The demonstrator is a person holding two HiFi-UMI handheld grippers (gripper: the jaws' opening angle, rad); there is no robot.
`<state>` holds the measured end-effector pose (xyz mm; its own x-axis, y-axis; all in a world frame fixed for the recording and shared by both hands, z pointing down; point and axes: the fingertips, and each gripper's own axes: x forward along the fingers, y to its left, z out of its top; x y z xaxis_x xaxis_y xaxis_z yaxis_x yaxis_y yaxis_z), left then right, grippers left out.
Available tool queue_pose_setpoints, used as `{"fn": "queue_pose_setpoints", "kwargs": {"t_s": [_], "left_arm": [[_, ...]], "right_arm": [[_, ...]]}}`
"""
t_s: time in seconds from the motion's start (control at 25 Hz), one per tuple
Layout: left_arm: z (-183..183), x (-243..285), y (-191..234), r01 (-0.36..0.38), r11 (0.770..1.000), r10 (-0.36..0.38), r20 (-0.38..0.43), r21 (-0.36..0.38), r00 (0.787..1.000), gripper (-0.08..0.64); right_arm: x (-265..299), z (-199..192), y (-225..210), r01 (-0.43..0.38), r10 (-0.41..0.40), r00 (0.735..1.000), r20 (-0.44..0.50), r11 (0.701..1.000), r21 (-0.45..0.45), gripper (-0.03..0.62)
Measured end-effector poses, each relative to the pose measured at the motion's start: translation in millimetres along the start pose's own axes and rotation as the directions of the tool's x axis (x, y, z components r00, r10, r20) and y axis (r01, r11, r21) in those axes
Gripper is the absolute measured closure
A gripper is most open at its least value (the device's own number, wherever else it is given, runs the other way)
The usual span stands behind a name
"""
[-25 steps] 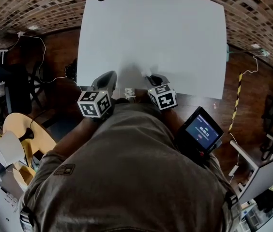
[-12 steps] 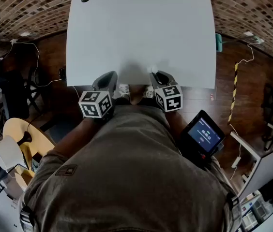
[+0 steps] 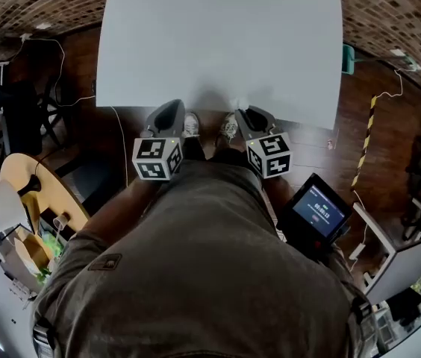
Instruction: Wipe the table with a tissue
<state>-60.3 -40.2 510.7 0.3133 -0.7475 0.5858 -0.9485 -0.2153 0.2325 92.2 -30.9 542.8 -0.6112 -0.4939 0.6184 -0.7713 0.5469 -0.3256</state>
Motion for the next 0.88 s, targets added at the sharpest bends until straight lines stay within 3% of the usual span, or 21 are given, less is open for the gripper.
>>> {"fn": "queue_pose_setpoints", "kwargs": {"t_s": [0.24,0.44,0.72,0.88], "left_arm": [[-15.6,-21.8,-13.4,0.082,0.997,-0.082,0.013,0.008,0.997,0.558],[-6.5,-47.2,-19.8,0.135,0.991,-0.136,0.087,0.013,0.987,0.558],[-0.6,-95.9,-14.2,0.193,0.981,-0.191,0.182,0.006,0.965,0.558],[-7.1,-132.8,-27.0,0.221,0.975,-0.216,0.222,0.002,0.951,0.558]], "right_arm": [[-23.5,10.2,23.2,0.032,-0.032,0.996,0.081,0.999,0.008,0.538],[-47.5,12.6,43.3,0.085,-0.088,0.984,0.154,0.996,0.022,0.538],[-82.1,25.7,95.7,0.144,-0.143,0.944,0.299,0.989,0.018,0.538],[-116.7,14.5,123.1,0.166,-0.172,0.923,0.345,0.985,0.046,0.538]]}}
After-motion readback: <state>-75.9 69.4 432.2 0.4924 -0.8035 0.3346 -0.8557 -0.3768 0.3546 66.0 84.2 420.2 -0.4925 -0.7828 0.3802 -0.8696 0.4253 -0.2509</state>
